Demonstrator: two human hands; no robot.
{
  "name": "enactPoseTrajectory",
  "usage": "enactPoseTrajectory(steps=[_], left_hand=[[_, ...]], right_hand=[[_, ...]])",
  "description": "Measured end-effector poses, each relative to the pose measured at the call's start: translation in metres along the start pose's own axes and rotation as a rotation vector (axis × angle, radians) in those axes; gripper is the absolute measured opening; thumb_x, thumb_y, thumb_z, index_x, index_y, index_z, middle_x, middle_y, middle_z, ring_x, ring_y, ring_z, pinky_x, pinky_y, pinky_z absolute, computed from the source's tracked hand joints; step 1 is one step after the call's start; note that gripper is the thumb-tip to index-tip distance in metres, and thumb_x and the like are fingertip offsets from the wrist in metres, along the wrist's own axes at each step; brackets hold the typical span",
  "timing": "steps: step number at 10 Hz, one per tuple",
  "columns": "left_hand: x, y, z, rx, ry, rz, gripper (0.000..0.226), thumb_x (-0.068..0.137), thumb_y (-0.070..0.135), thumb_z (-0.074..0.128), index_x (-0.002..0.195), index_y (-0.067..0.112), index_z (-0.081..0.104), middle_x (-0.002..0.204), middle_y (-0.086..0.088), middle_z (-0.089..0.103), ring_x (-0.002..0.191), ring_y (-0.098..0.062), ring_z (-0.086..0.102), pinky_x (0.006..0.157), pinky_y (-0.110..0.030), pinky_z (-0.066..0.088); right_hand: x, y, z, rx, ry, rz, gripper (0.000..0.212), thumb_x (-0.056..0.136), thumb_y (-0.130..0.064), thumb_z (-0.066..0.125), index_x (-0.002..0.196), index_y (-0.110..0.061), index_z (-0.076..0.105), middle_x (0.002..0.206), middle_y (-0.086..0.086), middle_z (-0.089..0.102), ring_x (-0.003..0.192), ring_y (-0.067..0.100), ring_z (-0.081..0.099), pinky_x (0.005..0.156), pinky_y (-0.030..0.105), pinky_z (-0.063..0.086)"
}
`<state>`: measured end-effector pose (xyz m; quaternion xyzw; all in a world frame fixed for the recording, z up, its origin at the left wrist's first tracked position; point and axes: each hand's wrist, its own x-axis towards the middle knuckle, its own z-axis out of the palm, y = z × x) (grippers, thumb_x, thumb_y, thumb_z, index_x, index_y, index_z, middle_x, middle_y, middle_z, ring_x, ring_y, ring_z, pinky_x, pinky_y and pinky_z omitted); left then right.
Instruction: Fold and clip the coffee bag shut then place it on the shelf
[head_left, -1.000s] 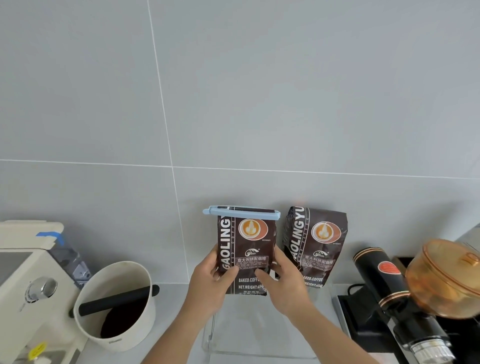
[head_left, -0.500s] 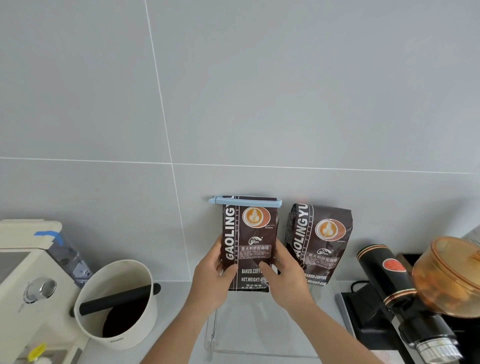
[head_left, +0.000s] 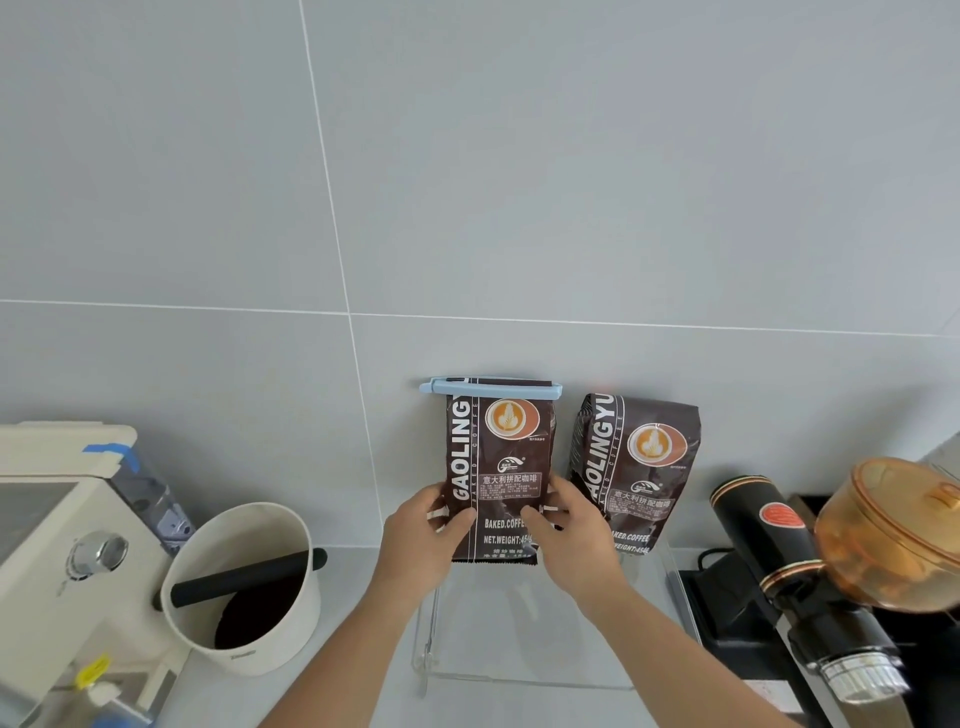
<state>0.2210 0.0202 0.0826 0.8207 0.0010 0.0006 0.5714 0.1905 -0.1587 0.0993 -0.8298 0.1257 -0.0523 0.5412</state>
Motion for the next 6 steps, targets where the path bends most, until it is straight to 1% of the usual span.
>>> enactPoseTrajectory(steps=[1, 2, 3, 4, 5, 6], left_hand=[[-0.003, 0.003, 0.000, 0.043, 0.016, -0.031, 0.025, 0.084, 0.027, 0.071, 0.108, 0.022, 0.069, 0.098, 0.010, 0.072, 0.081, -0.001, 0.069, 0.061, -0.007, 0.047], [-0.004, 0.007, 0.001, 0.058, 0.016, -0.046, 0.025, 0.084, 0.026, 0.070, 0.108, 0.020, 0.069, 0.101, 0.007, 0.072, 0.085, -0.008, 0.069, 0.069, -0.017, 0.050], [-0.006, 0.011, 0.000, 0.028, 0.012, -0.066, 0.024, 0.085, 0.020, 0.068, 0.109, 0.019, 0.069, 0.107, 0.002, 0.073, 0.093, -0.015, 0.070, 0.079, -0.025, 0.053], [-0.012, 0.019, -0.003, -0.001, 0.013, -0.067, 0.019, 0.086, 0.016, 0.066, 0.104, 0.022, 0.070, 0.105, 0.001, 0.073, 0.086, -0.006, 0.070, 0.074, -0.020, 0.051], [-0.022, 0.026, -0.009, -0.055, -0.005, -0.074, 0.018, 0.086, 0.016, 0.065, 0.098, 0.028, 0.070, 0.102, 0.001, 0.072, 0.087, -0.002, 0.066, 0.071, -0.018, 0.047], [-0.035, 0.038, -0.019, -0.142, 0.012, -0.075, 0.023, 0.087, 0.018, 0.065, 0.083, 0.041, 0.067, 0.094, 0.010, 0.073, 0.088, 0.000, 0.067, 0.065, -0.014, 0.048]], right_hand=[[-0.003, -0.002, -0.001, 0.042, -0.016, 0.029, 0.037, 0.090, -0.019, 0.062, 0.122, -0.036, 0.062, 0.102, -0.013, 0.074, 0.092, 0.005, 0.069, 0.069, 0.018, 0.049], [-0.007, -0.008, -0.004, 0.095, -0.051, 0.036, 0.037, 0.091, -0.015, 0.056, 0.113, -0.042, 0.067, 0.100, -0.015, 0.076, 0.083, -0.002, 0.071, 0.058, 0.007, 0.048], [-0.010, -0.014, -0.008, 0.125, -0.098, 0.027, 0.039, 0.090, -0.015, 0.053, 0.105, -0.047, 0.069, 0.096, -0.020, 0.077, 0.079, -0.002, 0.071, 0.057, 0.006, 0.048], [-0.011, -0.016, -0.014, 0.194, -0.127, 0.047, 0.037, 0.090, -0.013, 0.054, 0.098, -0.042, 0.074, 0.096, -0.011, 0.079, 0.087, 0.011, 0.071, 0.077, 0.023, 0.057], [-0.017, -0.020, -0.021, 0.236, -0.164, 0.081, 0.033, 0.090, -0.013, 0.056, 0.088, -0.038, 0.078, 0.097, 0.004, 0.078, 0.091, 0.015, 0.069, 0.095, 0.041, 0.053], [-0.022, -0.030, -0.030, 0.304, -0.199, 0.077, 0.026, 0.091, -0.013, 0.059, 0.096, -0.027, 0.079, 0.104, 0.015, 0.075, 0.089, 0.015, 0.068, 0.097, 0.038, 0.052]])
